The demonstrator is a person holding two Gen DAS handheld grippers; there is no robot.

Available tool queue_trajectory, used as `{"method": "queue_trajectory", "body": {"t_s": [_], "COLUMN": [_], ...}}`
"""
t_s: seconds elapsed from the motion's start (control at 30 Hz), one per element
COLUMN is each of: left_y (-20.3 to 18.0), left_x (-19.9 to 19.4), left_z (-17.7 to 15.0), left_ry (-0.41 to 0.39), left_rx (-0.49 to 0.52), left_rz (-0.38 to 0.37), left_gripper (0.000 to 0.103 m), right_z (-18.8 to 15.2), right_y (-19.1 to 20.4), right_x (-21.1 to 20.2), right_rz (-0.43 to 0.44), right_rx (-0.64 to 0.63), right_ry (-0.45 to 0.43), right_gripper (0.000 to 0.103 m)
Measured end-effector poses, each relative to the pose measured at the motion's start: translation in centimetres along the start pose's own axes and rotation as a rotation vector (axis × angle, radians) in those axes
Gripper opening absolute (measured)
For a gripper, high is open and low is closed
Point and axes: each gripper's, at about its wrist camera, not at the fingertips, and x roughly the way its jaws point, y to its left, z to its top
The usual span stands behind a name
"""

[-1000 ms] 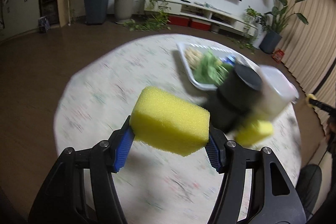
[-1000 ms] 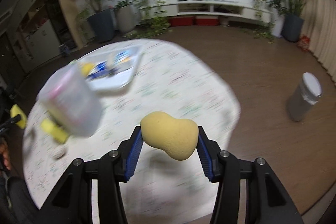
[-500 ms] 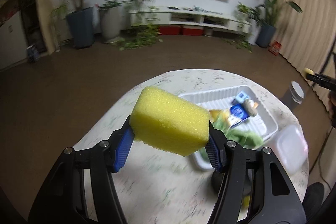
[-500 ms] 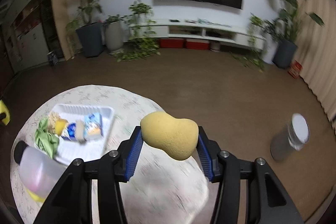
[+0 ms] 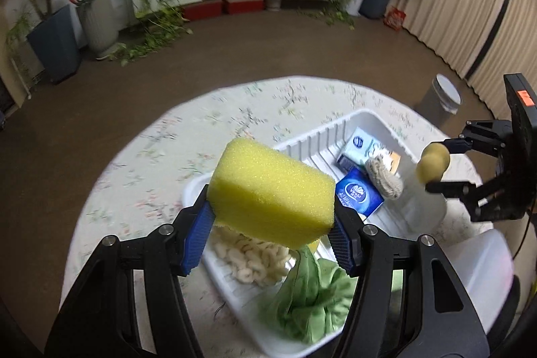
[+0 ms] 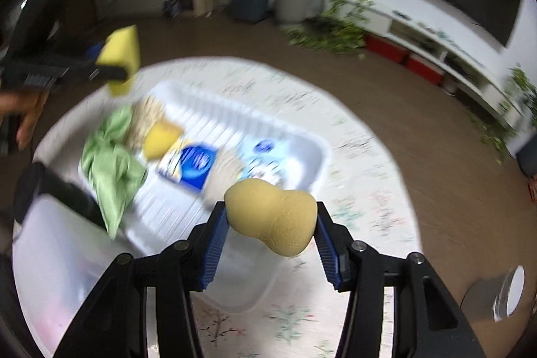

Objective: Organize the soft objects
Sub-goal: 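Carry the yellow sponge with the left gripper while the right gripper carries the peanut sponge to the tray, then release the yellow sponge into the tray while the right gripper releases the peanut sponge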

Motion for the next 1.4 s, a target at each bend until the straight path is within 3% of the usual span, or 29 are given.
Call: {"method": "queue_trajectory", "body": {"t_s": [0.47, 1.07, 1.4], "left_y": [-1.1, -1.6, -3.8], "left_x": [3.2, 2.4, 2.8], "left_z": [-0.1, -0.6, -0.7], "left_ry": [0.040, 0.066, 0.098], "left_rx": [0.022, 0.080, 0.167], "left_rz": [-0.037, -0.055, -0.074], "left_gripper": [0.063, 0.067, 0.085], "right_z": [-1.5, -1.6, -1.5], "right_y": [1.1, 0.4, 0.2], "right_x": [3.1, 2.5, 2.4], "right_rz": [0.043, 0.050, 0.058], "right_rx": [-0.040, -0.021, -0.003], "right_ry": [0.068, 0.036, 0.022], "right_gripper": [0.053, 0.058, 0.064]}}
